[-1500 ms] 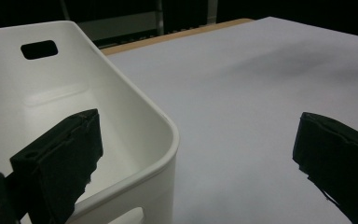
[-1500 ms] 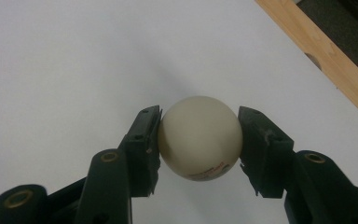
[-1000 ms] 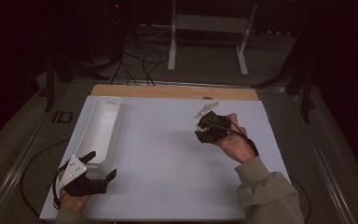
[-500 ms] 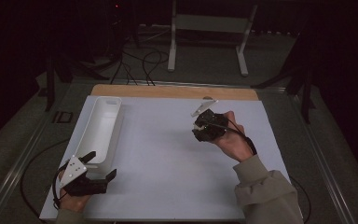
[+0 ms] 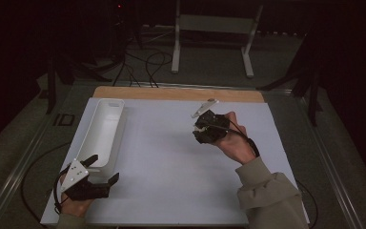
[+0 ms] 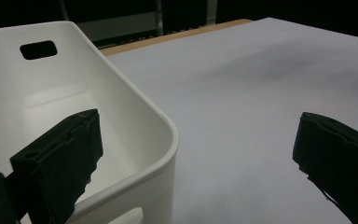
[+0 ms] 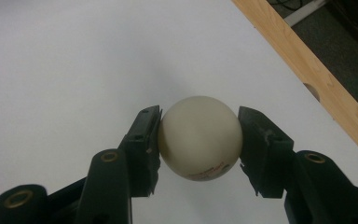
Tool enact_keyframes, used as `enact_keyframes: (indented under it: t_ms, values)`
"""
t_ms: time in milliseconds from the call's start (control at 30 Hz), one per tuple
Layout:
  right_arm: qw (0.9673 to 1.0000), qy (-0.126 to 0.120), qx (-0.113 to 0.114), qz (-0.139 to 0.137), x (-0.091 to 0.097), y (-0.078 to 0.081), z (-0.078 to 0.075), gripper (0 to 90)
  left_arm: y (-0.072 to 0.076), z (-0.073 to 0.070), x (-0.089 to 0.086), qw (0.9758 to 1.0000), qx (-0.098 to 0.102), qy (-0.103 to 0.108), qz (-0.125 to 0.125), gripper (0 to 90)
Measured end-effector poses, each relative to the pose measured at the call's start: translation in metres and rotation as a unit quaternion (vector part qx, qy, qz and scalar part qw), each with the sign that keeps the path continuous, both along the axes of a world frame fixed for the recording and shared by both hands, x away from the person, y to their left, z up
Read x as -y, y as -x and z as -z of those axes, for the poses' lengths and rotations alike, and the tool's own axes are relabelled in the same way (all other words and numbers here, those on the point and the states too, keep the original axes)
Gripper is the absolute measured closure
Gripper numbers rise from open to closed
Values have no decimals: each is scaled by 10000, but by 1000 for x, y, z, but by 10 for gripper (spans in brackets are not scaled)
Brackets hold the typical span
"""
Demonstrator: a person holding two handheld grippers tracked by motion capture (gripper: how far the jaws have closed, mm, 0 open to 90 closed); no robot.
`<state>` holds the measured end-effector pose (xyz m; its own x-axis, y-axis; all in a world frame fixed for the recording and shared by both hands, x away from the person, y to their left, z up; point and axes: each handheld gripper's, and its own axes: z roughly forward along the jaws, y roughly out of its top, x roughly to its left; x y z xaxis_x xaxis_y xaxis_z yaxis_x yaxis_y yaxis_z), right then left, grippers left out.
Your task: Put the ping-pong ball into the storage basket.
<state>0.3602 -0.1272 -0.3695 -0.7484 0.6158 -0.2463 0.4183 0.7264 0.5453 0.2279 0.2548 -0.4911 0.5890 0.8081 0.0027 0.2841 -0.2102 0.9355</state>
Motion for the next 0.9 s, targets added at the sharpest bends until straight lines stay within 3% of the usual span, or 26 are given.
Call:
enact_keyframes:
  t_ms: [900]
  values:
    - [9999, -42, 12, -139, -17, -1, -6, 503, 0, 0, 0, 10000, 2, 3, 9, 21]
